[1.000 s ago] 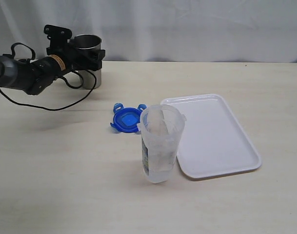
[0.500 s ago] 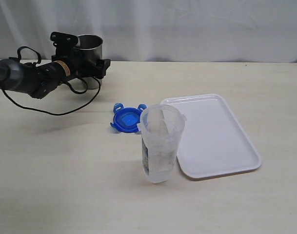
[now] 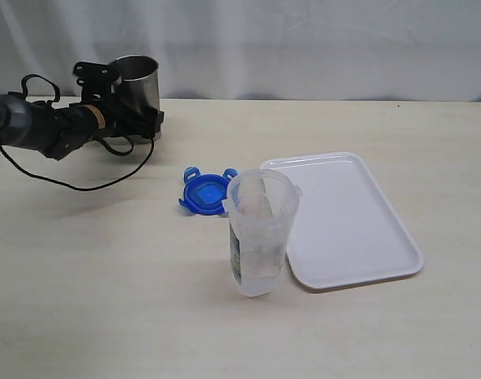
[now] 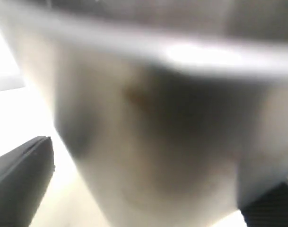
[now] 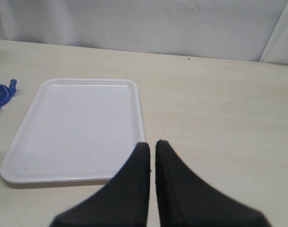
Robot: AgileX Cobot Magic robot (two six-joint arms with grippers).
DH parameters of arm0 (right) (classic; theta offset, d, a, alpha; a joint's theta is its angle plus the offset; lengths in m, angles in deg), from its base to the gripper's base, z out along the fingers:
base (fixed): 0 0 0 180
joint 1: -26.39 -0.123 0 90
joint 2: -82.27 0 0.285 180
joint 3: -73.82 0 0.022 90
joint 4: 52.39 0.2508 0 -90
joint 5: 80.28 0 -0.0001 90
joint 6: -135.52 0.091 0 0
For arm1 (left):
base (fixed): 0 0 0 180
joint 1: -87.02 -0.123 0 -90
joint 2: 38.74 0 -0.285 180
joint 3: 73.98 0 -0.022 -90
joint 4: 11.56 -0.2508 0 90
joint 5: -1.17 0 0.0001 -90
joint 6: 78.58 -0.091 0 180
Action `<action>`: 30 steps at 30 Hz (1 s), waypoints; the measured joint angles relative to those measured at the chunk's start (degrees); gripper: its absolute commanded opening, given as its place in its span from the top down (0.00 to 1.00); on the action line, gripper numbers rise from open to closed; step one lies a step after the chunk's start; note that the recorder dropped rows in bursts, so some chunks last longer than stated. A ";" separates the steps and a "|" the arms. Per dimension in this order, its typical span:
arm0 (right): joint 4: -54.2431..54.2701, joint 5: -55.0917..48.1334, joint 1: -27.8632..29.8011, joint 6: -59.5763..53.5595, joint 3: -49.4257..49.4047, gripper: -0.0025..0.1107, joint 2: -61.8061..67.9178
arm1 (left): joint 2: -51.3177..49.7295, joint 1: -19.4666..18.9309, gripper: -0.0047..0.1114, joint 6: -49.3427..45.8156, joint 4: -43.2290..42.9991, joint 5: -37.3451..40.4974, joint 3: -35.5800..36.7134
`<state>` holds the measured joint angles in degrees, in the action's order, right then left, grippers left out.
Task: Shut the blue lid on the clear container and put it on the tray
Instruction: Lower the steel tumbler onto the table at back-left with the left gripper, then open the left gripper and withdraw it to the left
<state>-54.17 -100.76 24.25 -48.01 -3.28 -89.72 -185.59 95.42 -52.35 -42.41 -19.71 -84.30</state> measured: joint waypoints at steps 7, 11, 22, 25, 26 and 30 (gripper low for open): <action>0.00 0.00 0.00 0.00 0.00 0.94 0.00 | -0.14 -0.41 0.18 -0.45 -0.37 -0.84 2.37; 0.00 0.00 0.00 0.00 0.00 0.94 0.00 | -0.14 -0.41 0.18 -0.56 -0.37 -2.72 4.63; 0.00 0.00 0.00 0.00 0.00 0.94 0.00 | 5.56 -2.48 0.18 -0.99 0.48 -7.86 17.02; 0.00 0.00 0.00 0.00 0.00 0.94 0.00 | 10.65 -3.04 0.18 -1.72 1.01 -8.33 21.61; 0.00 0.00 0.00 0.00 0.00 0.94 0.00 | 13.53 -3.04 0.18 -2.79 1.10 -8.64 24.07; 0.00 0.00 0.00 0.00 0.00 0.94 0.00 | 22.09 -3.04 0.18 -3.60 2.81 -8.84 31.34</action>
<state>-54.17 -100.76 24.25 -48.01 -3.28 -89.72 -163.50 92.38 -55.95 -39.60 -28.55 -52.96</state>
